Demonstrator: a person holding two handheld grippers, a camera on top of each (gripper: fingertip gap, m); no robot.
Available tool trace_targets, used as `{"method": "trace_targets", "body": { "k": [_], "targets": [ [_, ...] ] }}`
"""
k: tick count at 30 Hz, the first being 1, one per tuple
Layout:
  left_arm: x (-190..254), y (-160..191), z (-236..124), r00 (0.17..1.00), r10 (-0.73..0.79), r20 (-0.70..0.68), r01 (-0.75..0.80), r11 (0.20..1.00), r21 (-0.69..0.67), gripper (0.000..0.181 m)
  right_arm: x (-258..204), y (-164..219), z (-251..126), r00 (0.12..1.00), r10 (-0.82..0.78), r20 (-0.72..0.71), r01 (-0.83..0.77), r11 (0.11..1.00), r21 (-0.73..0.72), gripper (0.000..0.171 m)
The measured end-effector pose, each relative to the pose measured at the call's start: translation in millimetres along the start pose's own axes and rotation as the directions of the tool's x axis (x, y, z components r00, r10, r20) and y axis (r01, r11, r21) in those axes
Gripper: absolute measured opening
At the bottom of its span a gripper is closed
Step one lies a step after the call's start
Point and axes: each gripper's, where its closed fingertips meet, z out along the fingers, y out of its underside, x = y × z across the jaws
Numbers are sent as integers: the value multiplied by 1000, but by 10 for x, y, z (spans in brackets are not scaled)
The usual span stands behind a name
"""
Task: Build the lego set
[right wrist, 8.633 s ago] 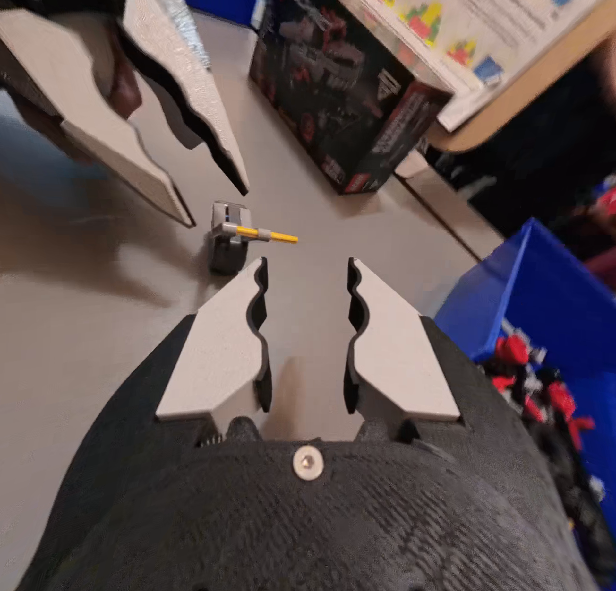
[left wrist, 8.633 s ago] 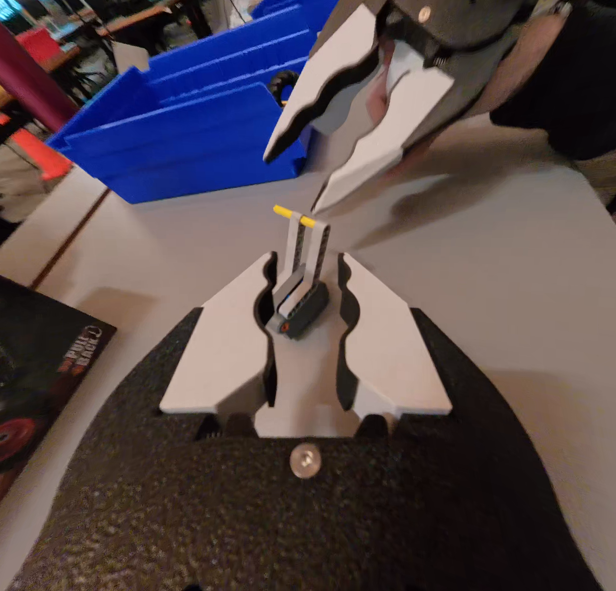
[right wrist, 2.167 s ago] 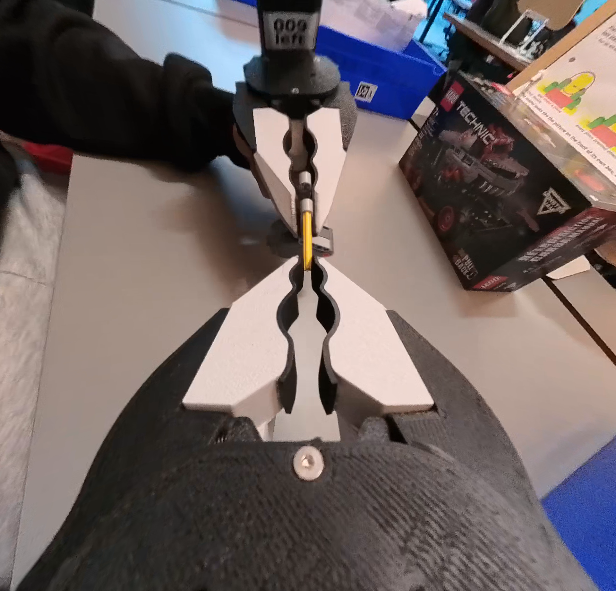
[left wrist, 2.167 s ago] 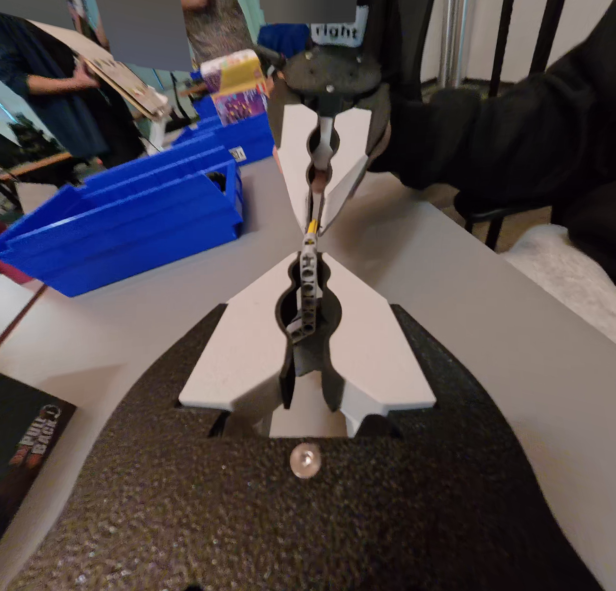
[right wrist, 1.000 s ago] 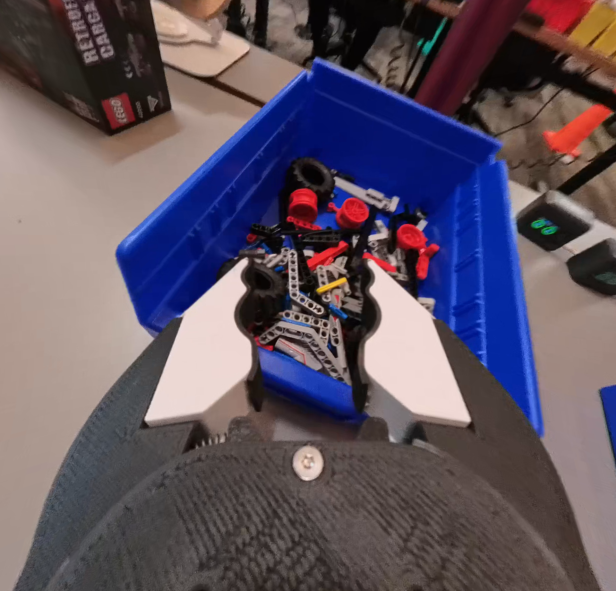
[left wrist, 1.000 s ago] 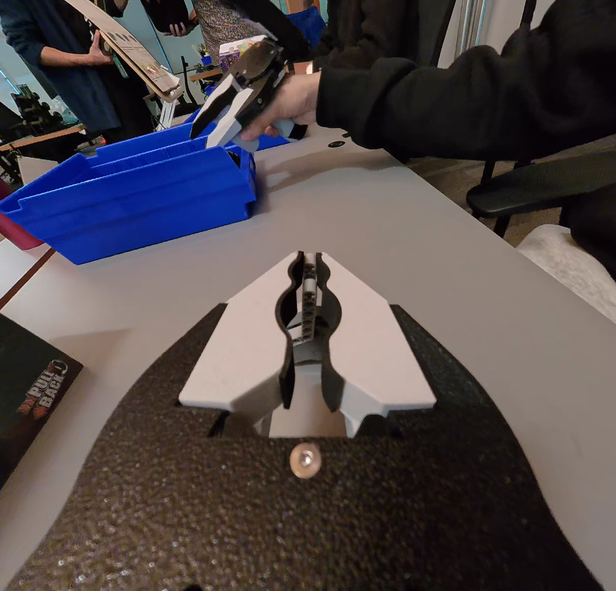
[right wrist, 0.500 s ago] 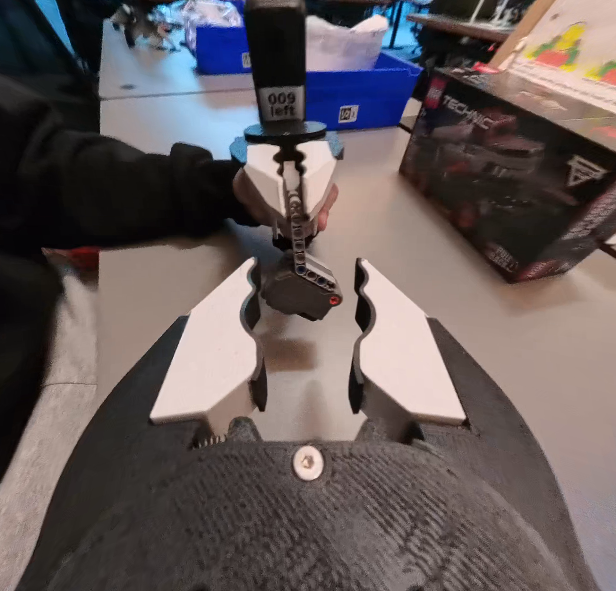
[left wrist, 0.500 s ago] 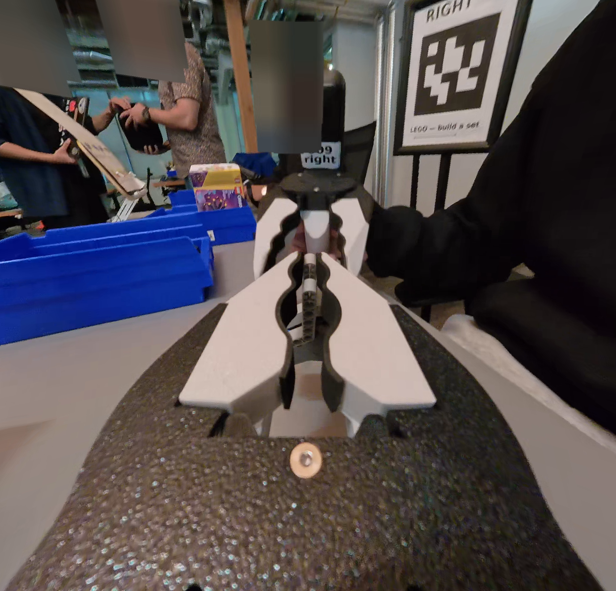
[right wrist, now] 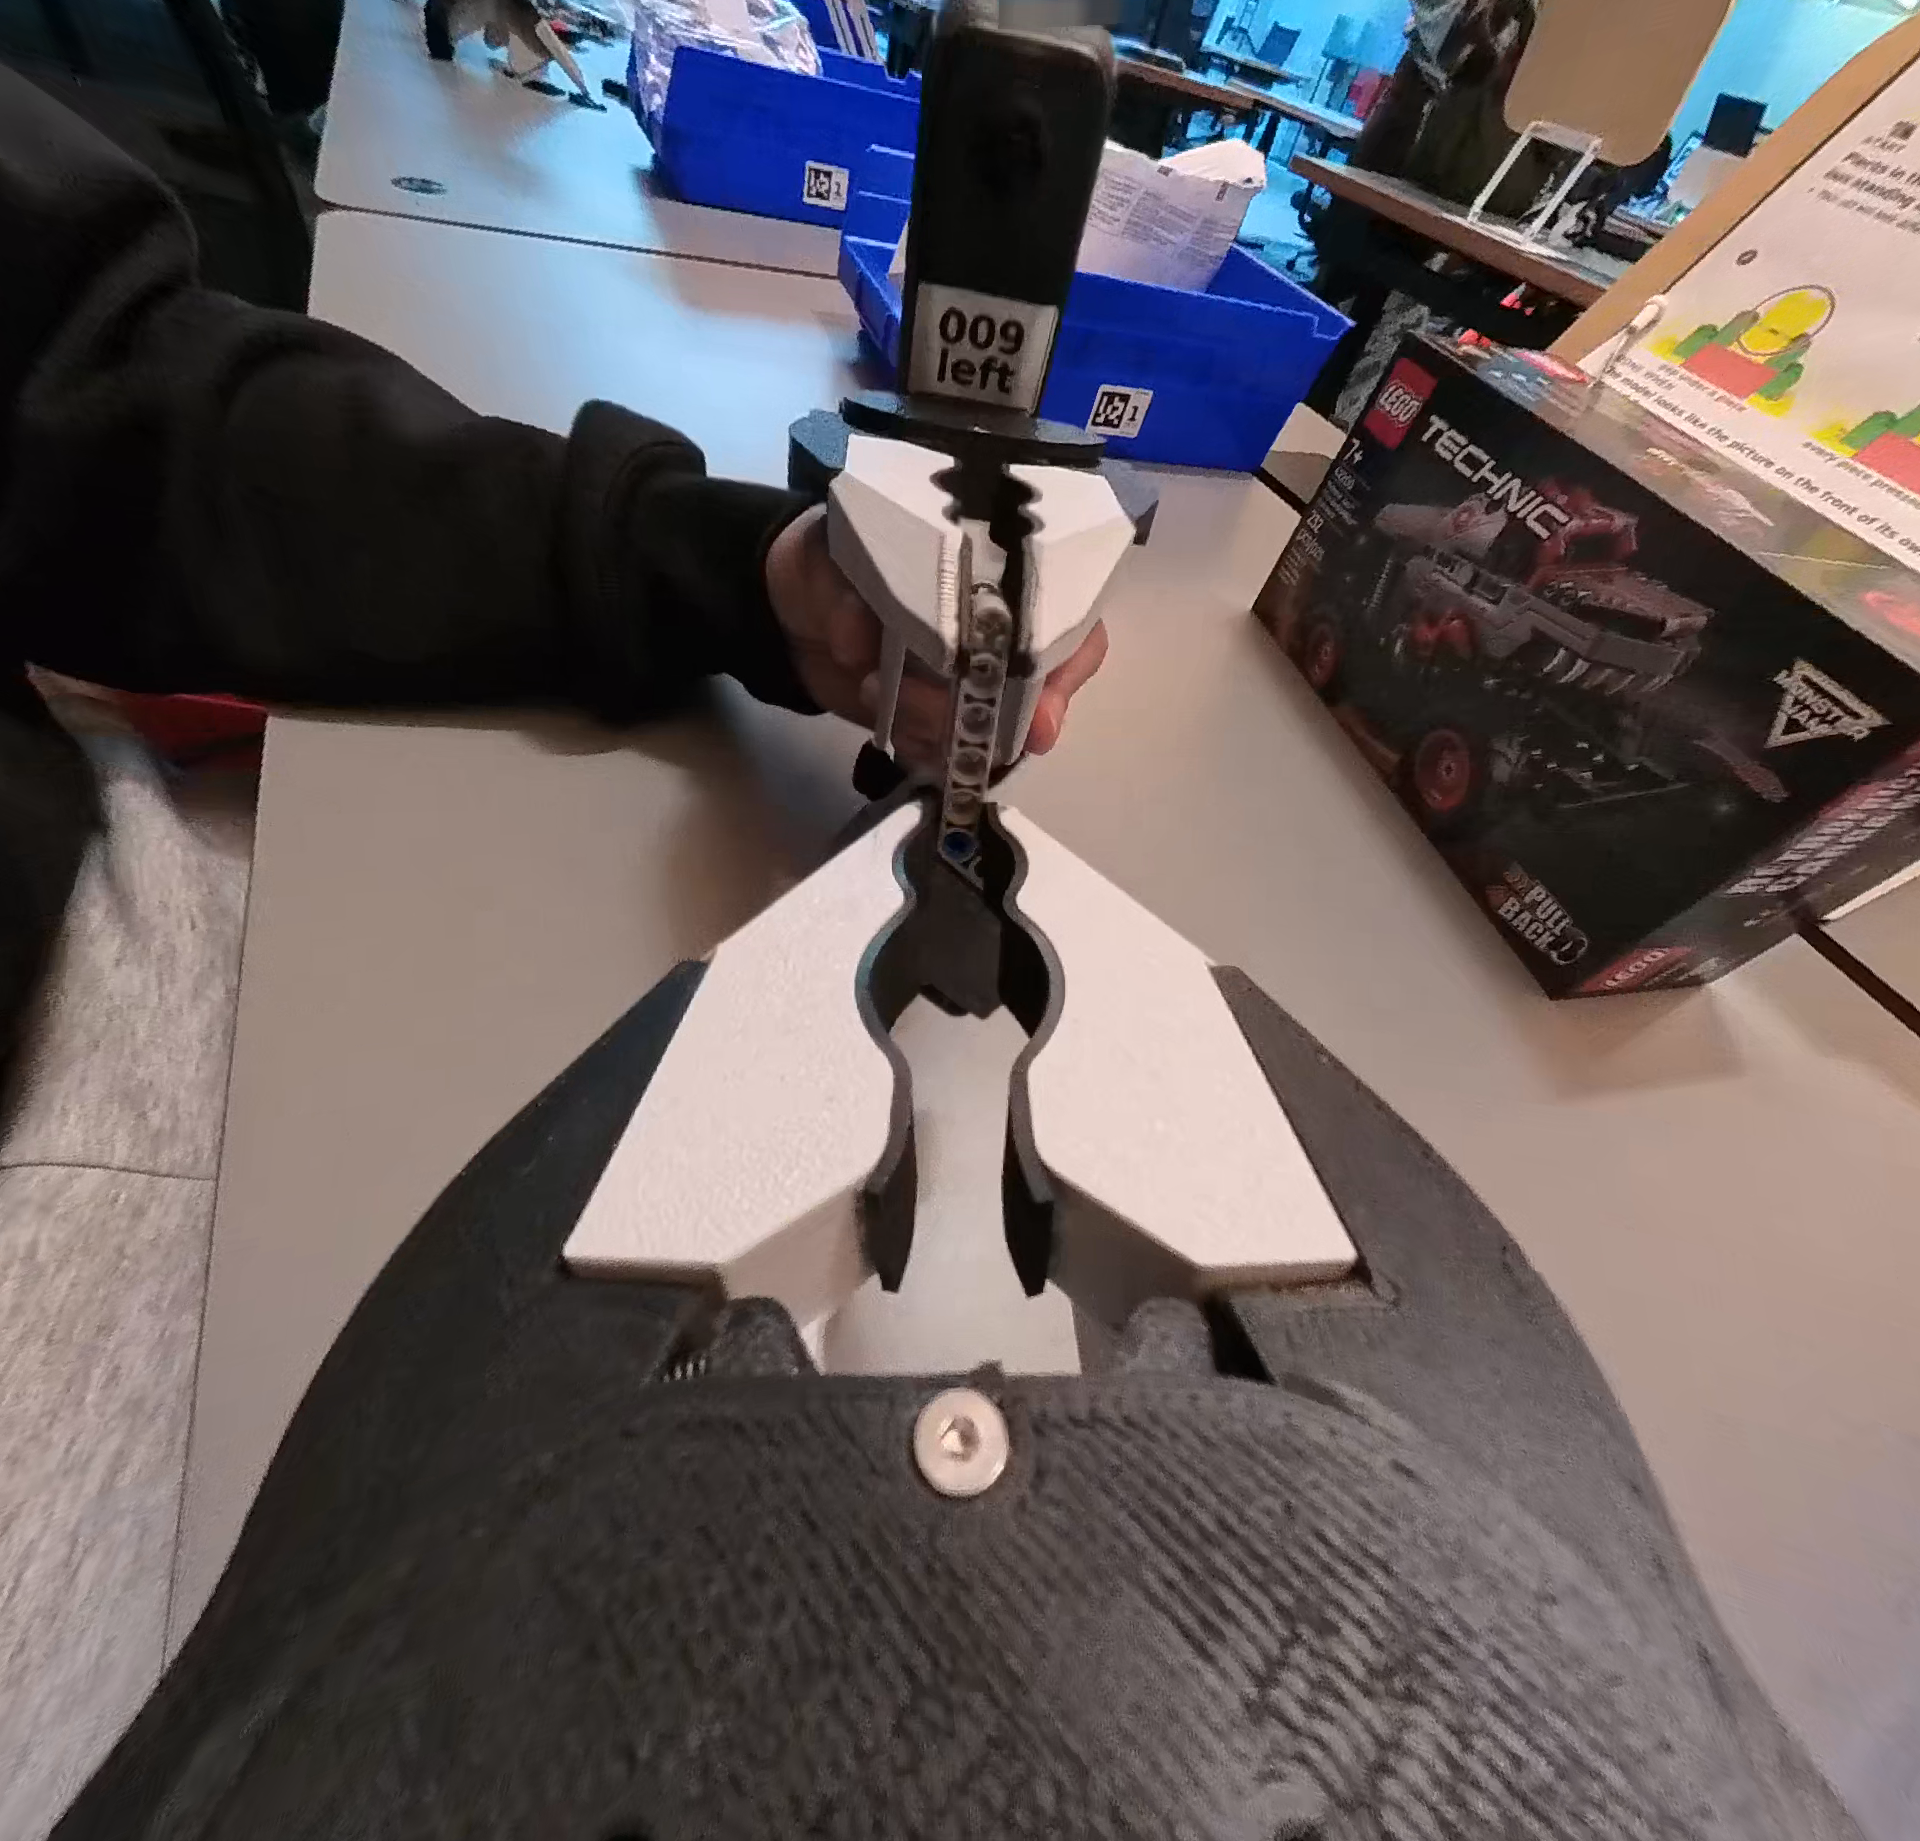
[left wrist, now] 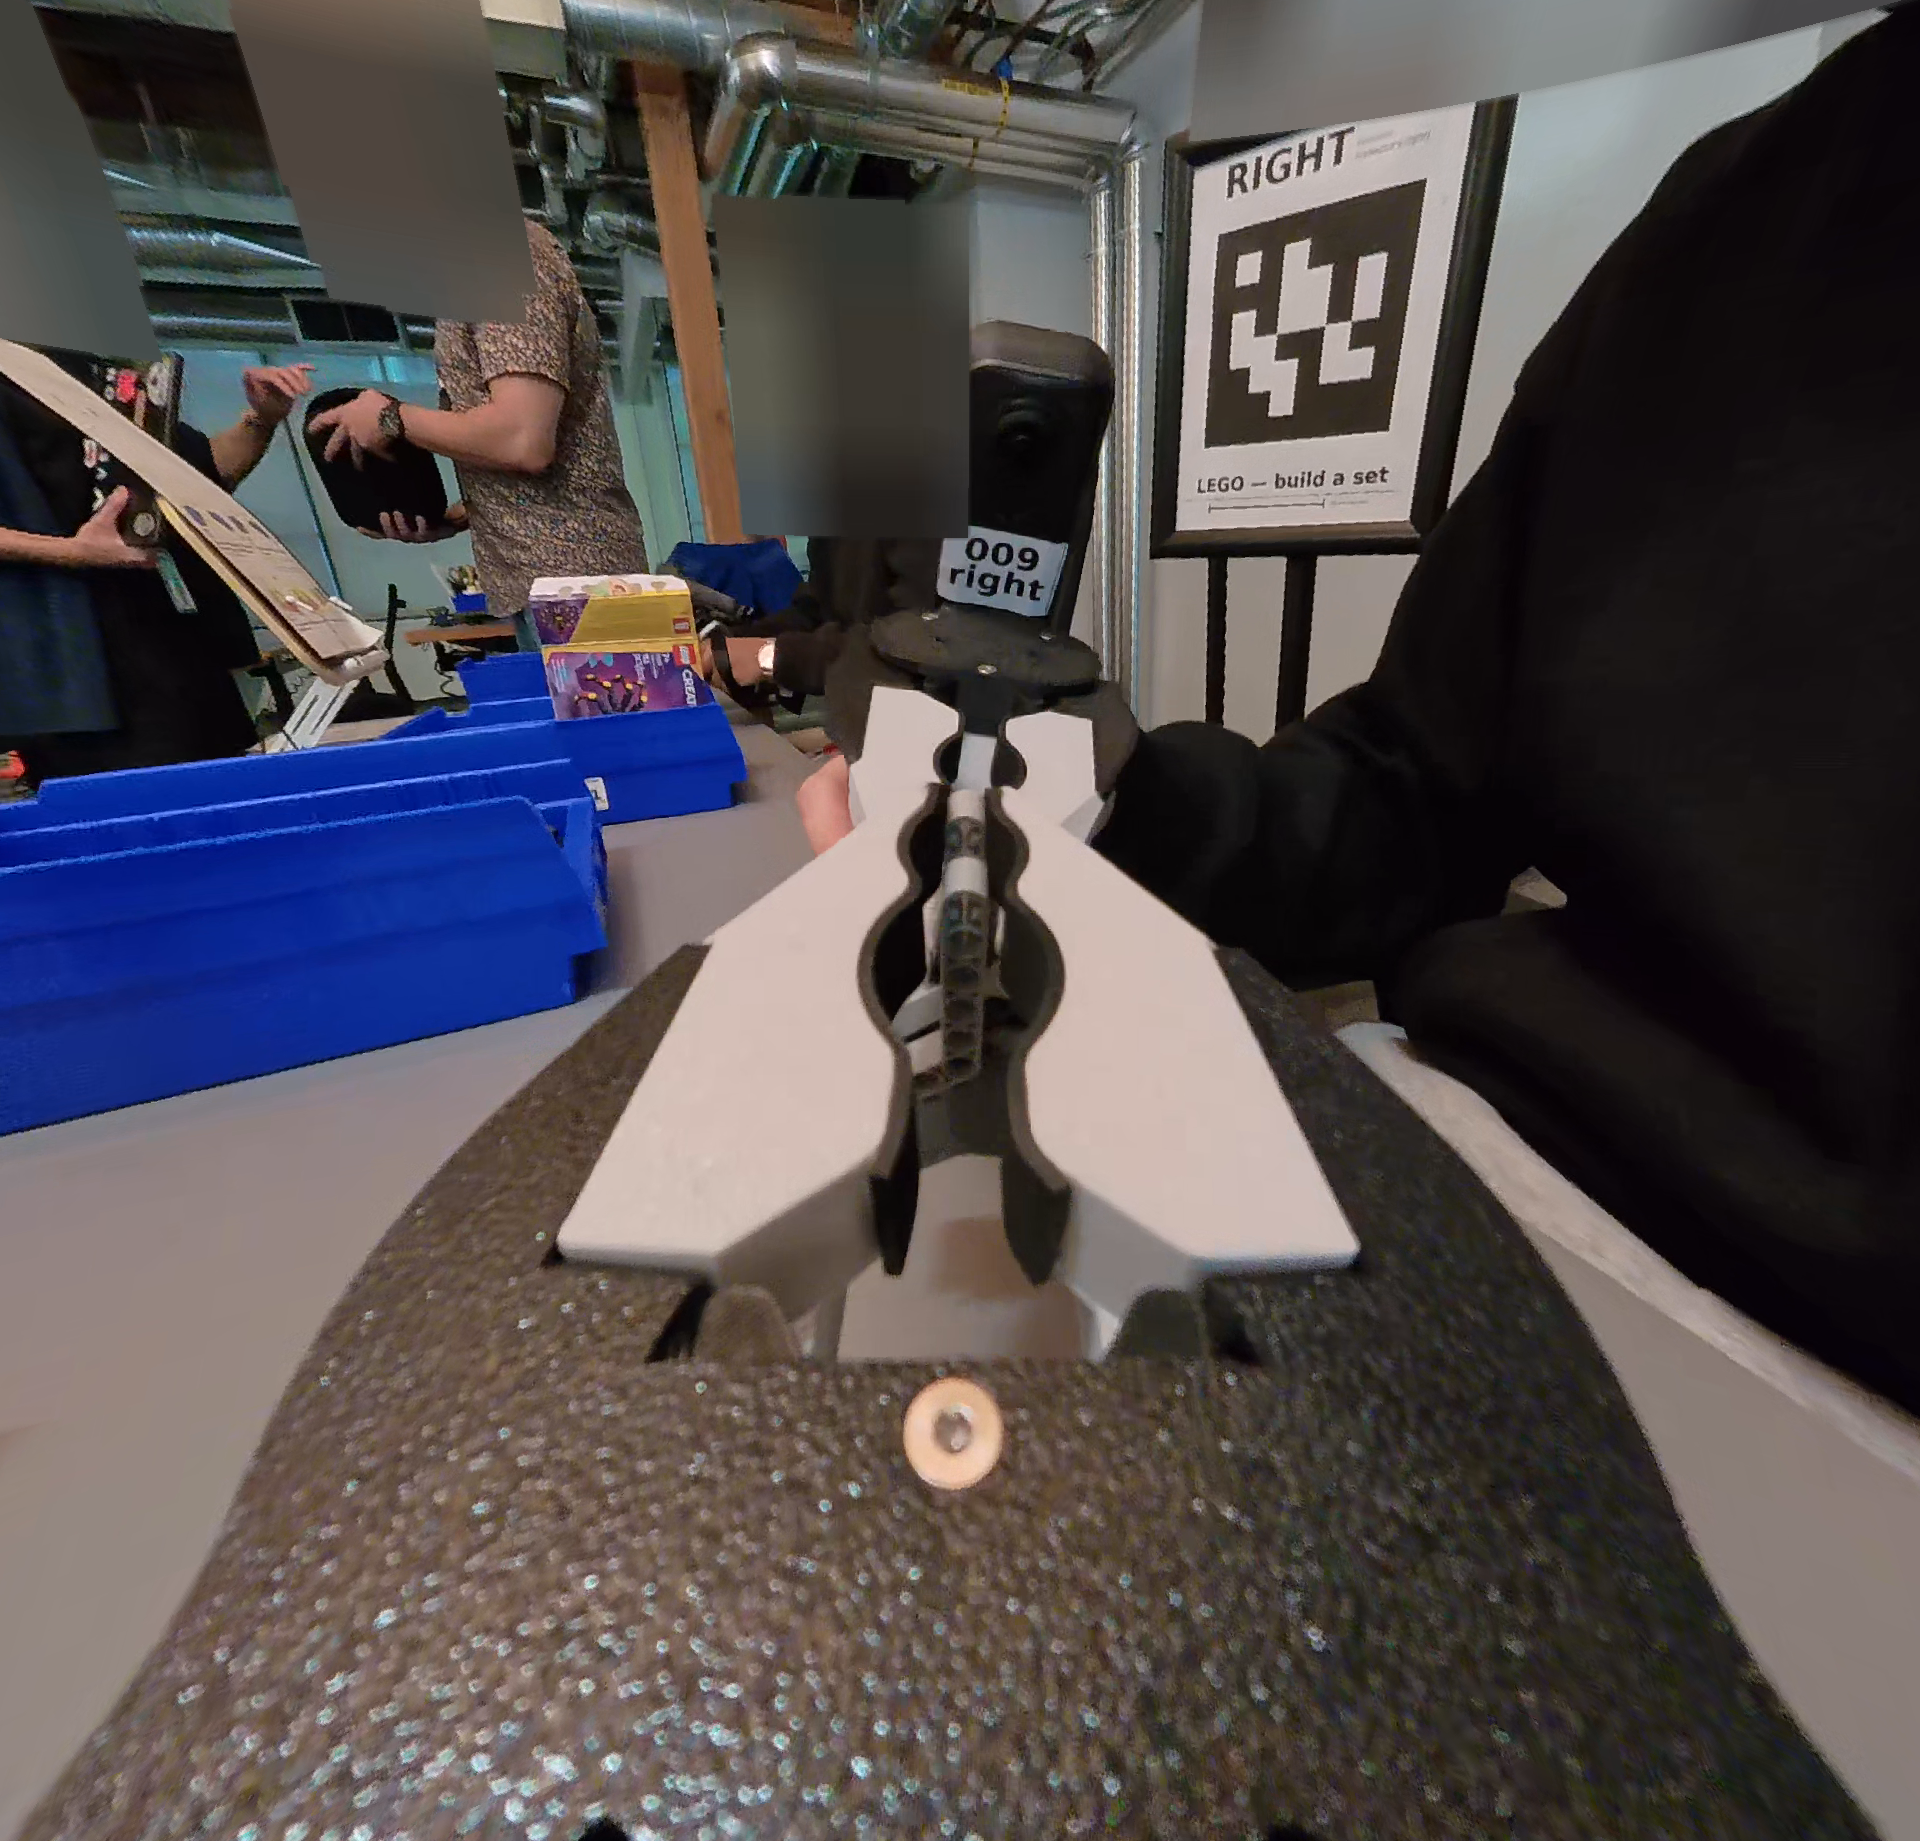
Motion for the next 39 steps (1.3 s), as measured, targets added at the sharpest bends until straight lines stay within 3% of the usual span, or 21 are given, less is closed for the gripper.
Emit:
{"method": "trace_targets", "body": {
  "k": [4, 9, 14, 19, 28, 30, 34, 39],
  "targets": [
    [-112, 47, 0, 994, 58, 98, -51, 996, -73, 13, 126, 102, -35, 999, 32, -35, -32, 999, 8, 6],
    [-230, 210, -66, 970, 168, 178, -115, 954, -275, 27, 266, 180, -189, 992, 124, -32, -120, 988, 93, 6],
    [-192, 298, 24, 980, 117, 161, -64, 952, -300, 19, 224, 52, -283, 982, 178, 66, -188, 954, 231, 6],
    [-123, 363, 86, 983, 140, 121, -91, 935, -343, 6, 136, 48, -297, 979, 157, 132, -187, 948, 256, 5],
    [-187, 579, 73, 950, 292, 108, -199, 835, -512, 4, 173, 220, -274, 984, 154, 92, -168, 970, 175, 16],
    [-187, 653, 65, 949, 301, 95, -204, 814, -544, 5, 116, 248, -250, 987, 116, 107, -131, 980, 148, 8],
    [-216, 840, 9, 944, 322, 73, -207, 750, -628, 5, 115, 485, -189, 998, 1, 61, 2, 999, -42, 7],
    [-274, 918, -62, 921, 386, 57, -246, 688, -683, 5, 159, 623, -132, 987, -162, -4, 157, 962, -224, 7]
  ]
}}
